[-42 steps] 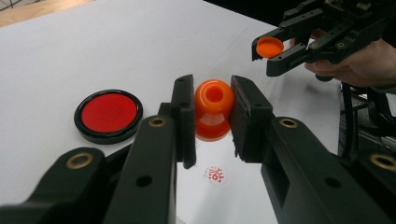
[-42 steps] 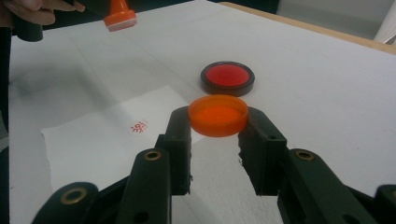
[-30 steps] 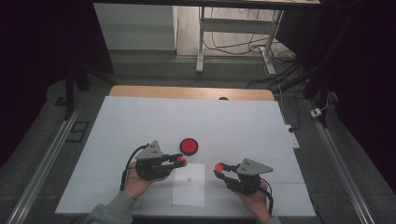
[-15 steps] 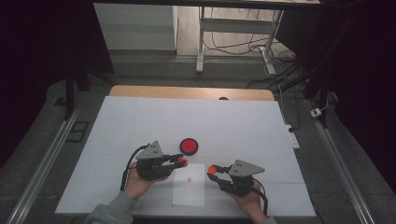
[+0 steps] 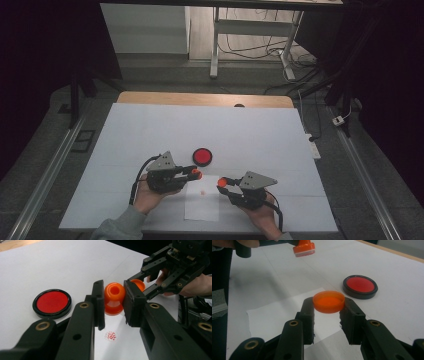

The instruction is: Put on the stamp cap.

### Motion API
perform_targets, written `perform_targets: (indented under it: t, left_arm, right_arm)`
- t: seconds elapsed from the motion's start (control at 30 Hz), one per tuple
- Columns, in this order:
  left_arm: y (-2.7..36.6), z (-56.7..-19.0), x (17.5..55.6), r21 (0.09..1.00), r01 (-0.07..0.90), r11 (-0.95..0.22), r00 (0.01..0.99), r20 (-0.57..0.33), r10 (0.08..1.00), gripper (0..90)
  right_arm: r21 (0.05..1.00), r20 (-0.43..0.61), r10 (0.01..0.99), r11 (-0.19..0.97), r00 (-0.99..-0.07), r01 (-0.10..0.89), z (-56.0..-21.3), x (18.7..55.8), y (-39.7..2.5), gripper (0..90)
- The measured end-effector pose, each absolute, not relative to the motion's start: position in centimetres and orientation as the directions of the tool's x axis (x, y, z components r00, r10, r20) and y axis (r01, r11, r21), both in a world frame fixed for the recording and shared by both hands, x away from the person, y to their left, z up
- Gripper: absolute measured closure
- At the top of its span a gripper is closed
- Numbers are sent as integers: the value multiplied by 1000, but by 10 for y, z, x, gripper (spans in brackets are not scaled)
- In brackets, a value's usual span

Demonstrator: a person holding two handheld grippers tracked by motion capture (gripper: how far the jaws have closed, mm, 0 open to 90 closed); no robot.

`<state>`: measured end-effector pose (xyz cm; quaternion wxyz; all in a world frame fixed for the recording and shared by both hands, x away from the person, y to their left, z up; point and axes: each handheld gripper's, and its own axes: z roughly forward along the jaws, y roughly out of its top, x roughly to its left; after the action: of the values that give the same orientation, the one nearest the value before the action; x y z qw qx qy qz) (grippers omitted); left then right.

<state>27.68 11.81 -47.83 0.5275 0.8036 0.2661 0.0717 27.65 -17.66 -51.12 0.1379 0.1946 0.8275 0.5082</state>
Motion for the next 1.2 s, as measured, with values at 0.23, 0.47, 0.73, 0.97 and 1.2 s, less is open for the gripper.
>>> perform_targets:
  t: [0.23,0.47,0.73,0.97,1.2]
  left_arm:
    - [119,-477,277,889,352,-293,850,-172,498,721]
    - [117,-477,275,890,347,-297,854,-169,491,721]
    - [109,-476,273,893,331,-304,865,-159,475,721]
    - [100,-477,271,892,326,-313,879,-165,447,721]
    - [95,-477,268,892,321,-319,886,-164,433,721]
  right_arm:
    - [897,-28,446,406,-895,174,-512,276,-168,643]
    - [893,-33,420,420,-907,162,-514,274,-159,643]
    - [894,-32,419,417,-908,161,-513,274,-158,643]
    - [894,-34,416,419,-909,158,-514,274,-157,643]
    - [896,-40,395,421,-918,142,-513,270,-149,643]
